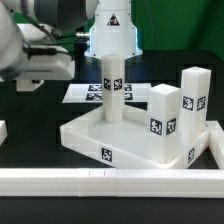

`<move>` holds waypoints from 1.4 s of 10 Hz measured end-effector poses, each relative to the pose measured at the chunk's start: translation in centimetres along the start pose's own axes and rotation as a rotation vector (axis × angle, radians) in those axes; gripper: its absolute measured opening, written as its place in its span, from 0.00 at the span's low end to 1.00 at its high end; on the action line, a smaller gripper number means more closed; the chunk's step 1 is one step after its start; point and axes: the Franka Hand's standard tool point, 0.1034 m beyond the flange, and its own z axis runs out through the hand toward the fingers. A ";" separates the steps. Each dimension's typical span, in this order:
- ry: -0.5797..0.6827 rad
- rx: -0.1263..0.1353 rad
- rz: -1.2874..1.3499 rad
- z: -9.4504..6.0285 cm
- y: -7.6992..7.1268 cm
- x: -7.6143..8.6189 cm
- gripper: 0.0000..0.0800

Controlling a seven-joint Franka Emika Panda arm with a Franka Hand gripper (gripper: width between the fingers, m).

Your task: Assemble desk

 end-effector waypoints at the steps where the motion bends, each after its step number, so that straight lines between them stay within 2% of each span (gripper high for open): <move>1: 0.043 0.013 0.006 -1.1 -0.7 -1.0 0.36; 2: 0.082 0.030 0.025 -2.9 -1.2 -1.5 0.36; 3: 0.143 0.085 0.074 -4.8 -2.0 -2.2 0.36; 4: 0.210 0.100 0.084 -5.7 -1.7 -2.2 0.36; 5: 0.304 0.084 0.085 -5.9 -1.4 -1.6 0.36; 7: 0.445 0.070 0.085 -6.0 -1.5 -1.5 0.36; 8: 0.494 0.083 0.103 -6.4 -1.9 -1.4 0.36; 9: 0.567 0.138 0.128 -8.1 -3.5 -1.4 0.36; 10: 0.644 0.138 0.133 -9.6 -4.3 -1.1 0.36; 11: 0.728 0.125 0.147 -11.2 -5.3 -0.7 0.36; 12: 0.793 0.118 0.147 -12.2 -6.0 -0.8 0.36; 13: 0.859 0.074 0.139 -12.4 -5.9 -0.5 0.36; 14: 0.942 0.065 0.149 -12.5 -5.8 -0.2 0.36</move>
Offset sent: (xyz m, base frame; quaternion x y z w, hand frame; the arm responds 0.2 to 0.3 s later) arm 0.0123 0.0010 0.0356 0.0848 0.1348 0.0871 0.9834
